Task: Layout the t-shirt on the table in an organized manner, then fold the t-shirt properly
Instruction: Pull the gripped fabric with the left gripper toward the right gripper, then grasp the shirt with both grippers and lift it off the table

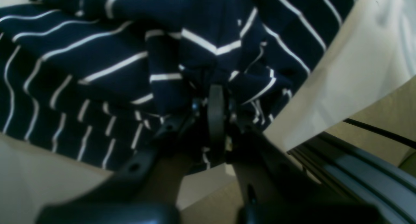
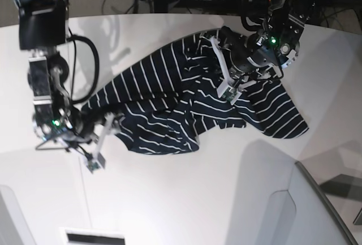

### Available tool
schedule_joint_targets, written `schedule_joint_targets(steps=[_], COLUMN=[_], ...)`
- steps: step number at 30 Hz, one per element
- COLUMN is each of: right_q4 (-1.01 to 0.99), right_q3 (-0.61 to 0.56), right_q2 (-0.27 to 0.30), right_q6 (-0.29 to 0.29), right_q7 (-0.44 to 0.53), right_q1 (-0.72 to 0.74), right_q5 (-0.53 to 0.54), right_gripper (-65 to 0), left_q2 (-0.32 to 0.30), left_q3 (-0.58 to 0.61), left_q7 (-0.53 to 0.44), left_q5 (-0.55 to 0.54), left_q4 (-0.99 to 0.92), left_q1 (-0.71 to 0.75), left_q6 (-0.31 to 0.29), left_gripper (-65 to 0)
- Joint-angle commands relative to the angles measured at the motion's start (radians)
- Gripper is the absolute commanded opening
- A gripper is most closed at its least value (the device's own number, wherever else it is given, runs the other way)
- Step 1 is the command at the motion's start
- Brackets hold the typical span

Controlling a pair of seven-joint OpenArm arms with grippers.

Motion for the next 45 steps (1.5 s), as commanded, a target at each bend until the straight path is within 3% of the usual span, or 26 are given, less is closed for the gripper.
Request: schedule_joint_targets(steps=[1,5,9,17,25,32,34,38,39,45], right_q4=[-0.041,-0.276,-0.373,-0.609,-0.923,-0.966,-0.966,-0.965,-0.962,-0.942], right_q3=[-0.013,-0.088,-0.178,-0.178,-0.180,-0.186,-0.187,-0.184,-0.183,-0.183], right_q2=[0.005,-0.001,-0.021,-0.081,-0.121,-0.118,-0.118,-0.116,-0.116,-0.113], right_q6=[-0.002,0.004,0.005,0.005,-0.004,-0.004,-0.004,-0.004,-0.004,-0.004], right_q7=[0.045,0.178,0.258,0.384,0.644,0.669,0.669,0.666,0.666,0.646], right_q1=[0.052,0.161,0.215,0.339,0.402,0.400,0.400,0.400,0.400,0.408], right_q5=[0.001,0.001,0.004,0.005,0.004,0.002,0.002,0.002,0.002,0.002], right_gripper=[-19.5,-19.5,-19.1,-18.8,-18.9,-20.6,-28.2,-61.7,-65.0,-65.0], left_q2=[-0.007,-0.004,-0.004,0.005,0.008,0.008,0.008,0.008,0.008,0.002], left_q3=[-0.005,-0.006,-0.006,-0.006,-0.006,-0.006,-0.006,-0.006,-0.006,-0.012], left_q7=[-0.008,-0.008,-0.008,-0.008,-0.008,-0.008,-0.008,-0.008,-0.008,-0.014], left_q5=[0.000,0.000,0.000,0.000,0.000,0.000,0.000,0.000,0.000,0.000], left_q4=[0.014,0.014,0.014,0.014,0.014,0.014,0.014,0.014,0.014,0.014], left_q1=[-0.006,-0.012,-0.016,-0.016,-0.006,-0.009,-0.012,-0.016,-0.017,-0.031], left_q6=[0.000,0.000,0.000,0.000,0.000,0.000,0.000,0.000,0.000,0.000], left_gripper=[-65.0,-65.0,-65.0,-65.0,-65.0,-65.0,-65.0,-65.0,-65.0,-65.0])
